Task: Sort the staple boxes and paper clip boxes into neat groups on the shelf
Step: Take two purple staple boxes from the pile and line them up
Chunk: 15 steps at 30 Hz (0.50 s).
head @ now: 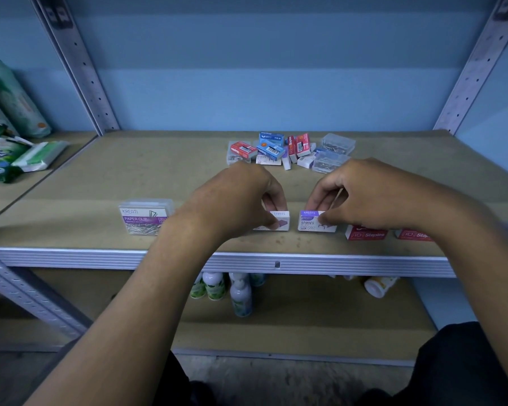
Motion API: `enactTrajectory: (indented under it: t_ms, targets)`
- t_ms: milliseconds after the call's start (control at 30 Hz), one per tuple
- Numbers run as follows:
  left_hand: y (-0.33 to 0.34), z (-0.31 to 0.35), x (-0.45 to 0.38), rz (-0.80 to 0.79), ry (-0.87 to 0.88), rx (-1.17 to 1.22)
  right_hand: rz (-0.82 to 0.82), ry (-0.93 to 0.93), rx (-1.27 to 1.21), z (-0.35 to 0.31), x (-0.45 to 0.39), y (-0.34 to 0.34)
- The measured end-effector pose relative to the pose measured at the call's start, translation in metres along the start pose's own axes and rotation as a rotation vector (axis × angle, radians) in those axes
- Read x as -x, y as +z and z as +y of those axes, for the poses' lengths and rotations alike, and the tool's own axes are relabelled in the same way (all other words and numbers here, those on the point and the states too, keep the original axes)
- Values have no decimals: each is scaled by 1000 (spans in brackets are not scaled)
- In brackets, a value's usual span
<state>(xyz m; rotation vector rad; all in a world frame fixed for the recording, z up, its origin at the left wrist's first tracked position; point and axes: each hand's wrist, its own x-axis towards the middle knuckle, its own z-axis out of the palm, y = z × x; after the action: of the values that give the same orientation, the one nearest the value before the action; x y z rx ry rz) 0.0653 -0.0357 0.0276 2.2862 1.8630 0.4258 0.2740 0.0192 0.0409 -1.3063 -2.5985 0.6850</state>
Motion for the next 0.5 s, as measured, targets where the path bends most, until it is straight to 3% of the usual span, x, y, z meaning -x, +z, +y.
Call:
enactTrajectory:
  t_ms: [300,500]
  targets:
    - [3,-3,-2,-16,-13,13,-25,12,18,3,-3,3]
    - [-3,-7,1,67,-18,96,66,-19,3,9,-3,-2]
